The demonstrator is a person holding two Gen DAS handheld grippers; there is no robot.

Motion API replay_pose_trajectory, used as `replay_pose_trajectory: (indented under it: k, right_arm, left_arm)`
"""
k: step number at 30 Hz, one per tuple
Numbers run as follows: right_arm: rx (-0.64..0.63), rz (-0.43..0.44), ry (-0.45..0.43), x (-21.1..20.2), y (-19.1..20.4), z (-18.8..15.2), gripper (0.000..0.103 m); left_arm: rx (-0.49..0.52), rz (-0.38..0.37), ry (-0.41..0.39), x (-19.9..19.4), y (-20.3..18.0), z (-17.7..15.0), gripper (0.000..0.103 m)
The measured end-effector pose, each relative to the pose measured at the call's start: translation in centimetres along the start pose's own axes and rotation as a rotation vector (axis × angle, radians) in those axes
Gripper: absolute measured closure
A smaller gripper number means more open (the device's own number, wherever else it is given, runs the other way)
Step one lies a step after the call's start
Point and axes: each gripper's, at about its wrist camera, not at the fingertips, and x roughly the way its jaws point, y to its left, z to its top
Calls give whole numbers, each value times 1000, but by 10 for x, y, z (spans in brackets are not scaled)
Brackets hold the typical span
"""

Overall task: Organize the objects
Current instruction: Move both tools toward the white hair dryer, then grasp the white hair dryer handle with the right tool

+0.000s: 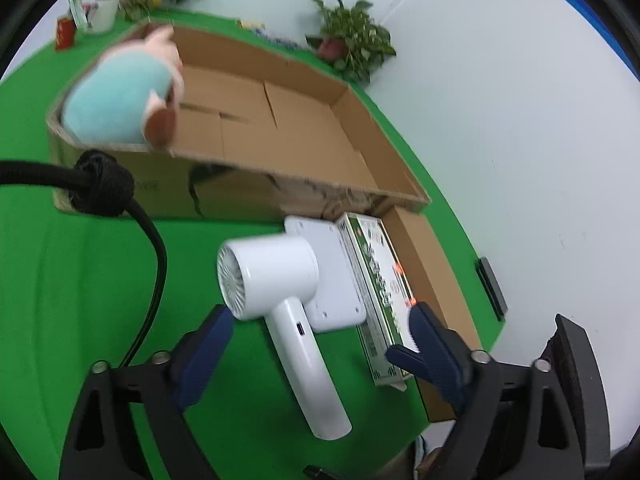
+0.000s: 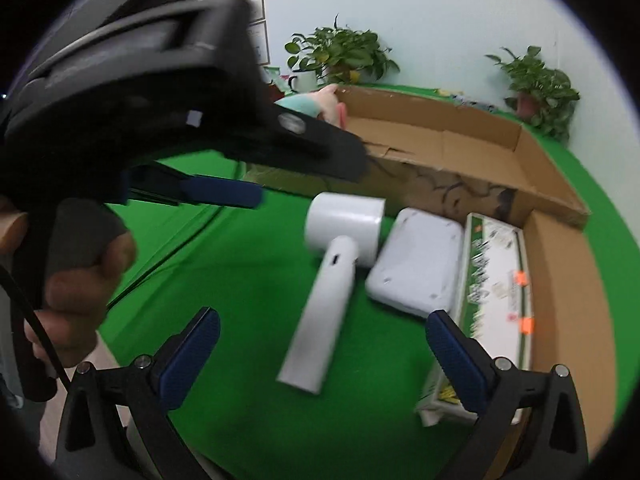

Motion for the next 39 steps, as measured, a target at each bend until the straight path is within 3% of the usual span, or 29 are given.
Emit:
replay_pose_trajectory:
  k: [6,10,14,16,24,27,39]
  right_arm:
    - [41,73,9,2,-2,-1,8]
    - [13,75,57,12,7,-4,36]
    - [17,51,101,22,12,-6,52]
    - [23,36,110,24,11,-6,67]
    - [-9,66,142,0,35,-30,65]
    - [58,115,170,-2,32,-37,65]
    - [105,87,159,16,19,-14,65]
  left_arm:
    - [-80,-107,100,35,24,-1,36]
    - [-89,-105,126,47,25,-1,43]
    - [-96,-76,147,54,27,0,52]
    - [-100,-61,156,55,30,-2,61]
    - [-111,-37,184,36,28,-31,64]
    - [-114,-34,190,33,26,-37,64]
    - [-108,-38,172,40,31,-25,64]
